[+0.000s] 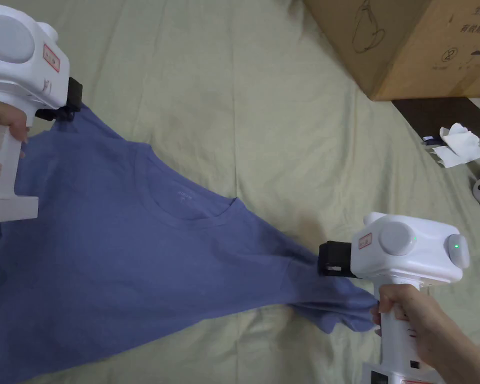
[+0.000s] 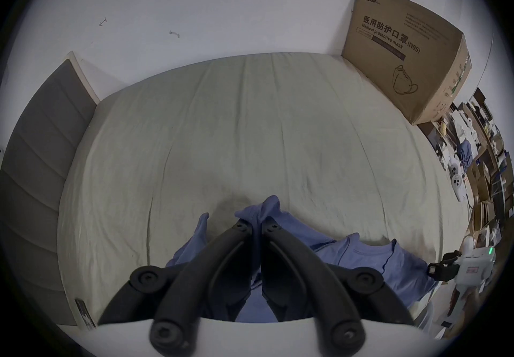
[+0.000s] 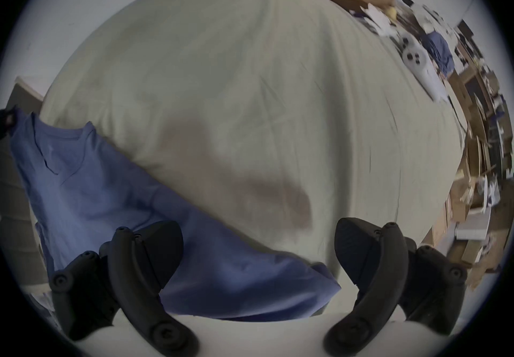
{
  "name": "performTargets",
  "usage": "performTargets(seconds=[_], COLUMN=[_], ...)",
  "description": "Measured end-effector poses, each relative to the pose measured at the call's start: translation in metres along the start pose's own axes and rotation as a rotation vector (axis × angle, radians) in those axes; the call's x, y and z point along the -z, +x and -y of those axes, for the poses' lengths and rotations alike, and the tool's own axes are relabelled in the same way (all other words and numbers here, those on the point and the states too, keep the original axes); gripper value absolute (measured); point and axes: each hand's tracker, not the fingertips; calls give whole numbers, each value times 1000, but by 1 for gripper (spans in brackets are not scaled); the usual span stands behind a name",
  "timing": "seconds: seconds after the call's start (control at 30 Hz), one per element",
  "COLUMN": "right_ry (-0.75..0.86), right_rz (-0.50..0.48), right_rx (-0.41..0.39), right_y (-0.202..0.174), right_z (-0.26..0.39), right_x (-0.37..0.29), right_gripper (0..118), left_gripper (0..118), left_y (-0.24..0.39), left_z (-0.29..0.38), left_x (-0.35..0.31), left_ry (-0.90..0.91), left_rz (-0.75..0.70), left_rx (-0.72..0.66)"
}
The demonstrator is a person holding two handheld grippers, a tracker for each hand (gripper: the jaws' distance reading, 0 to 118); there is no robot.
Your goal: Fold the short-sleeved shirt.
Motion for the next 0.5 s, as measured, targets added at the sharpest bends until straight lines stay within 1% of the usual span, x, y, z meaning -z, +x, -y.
performTargets(seconds=[0.03, 0.07, 0.1, 0.13, 0.17, 0.2, 0.23, 0.3, 0.33, 0.4, 0.43, 0.47, 0.5], right_ry=[2, 8, 1, -31, -15, 4, 10, 22, 33, 82, 110, 142, 175], right_rz=[-10, -30, -61, -103, -81, -87, -110, -133, -163, -173, -197, -258, -292], right_rx=[9, 18, 18, 7, 5, -26, -49, 12, 18, -17, -25, -13, -12], right_y=[3, 6, 7, 7, 5, 5, 6, 10, 12, 17, 20, 24, 26], right_z=[-1, 0, 0, 1, 2, 2, 2, 1, 1, 2, 5, 6, 7], right_x=[5, 8, 10, 12, 10, 7, 4, -7, -13, -33, -44, -60, -77], right_gripper=[101, 71, 48, 41, 31, 12, 0, 0, 0, 0, 0, 0, 0], left_gripper=[4, 4, 4, 4, 4, 4, 4, 4, 4, 4, 4, 4, 4], left_y=[1, 2, 4, 5, 6, 9, 9, 10, 9, 8, 7, 5, 2], left_z=[1, 3, 5, 7, 8, 10, 11, 13, 13, 15, 16, 16, 17], left_x=[1, -2, -3, -3, -3, -9, -10, -15, -19, -30, -37, -45, -58], left_ry=[-2, -3, -6, -7, -2, 6, 9, 9, 13, 27, 38, 55, 90], left_rz=[1, 1, -3, -9, -13, -20, -21, -13, -14, -4, -3, -6, -8], left_rx=[-3, -4, -3, -2, 1, 2, -1, -20, -29, -45, -53, -64, -82])
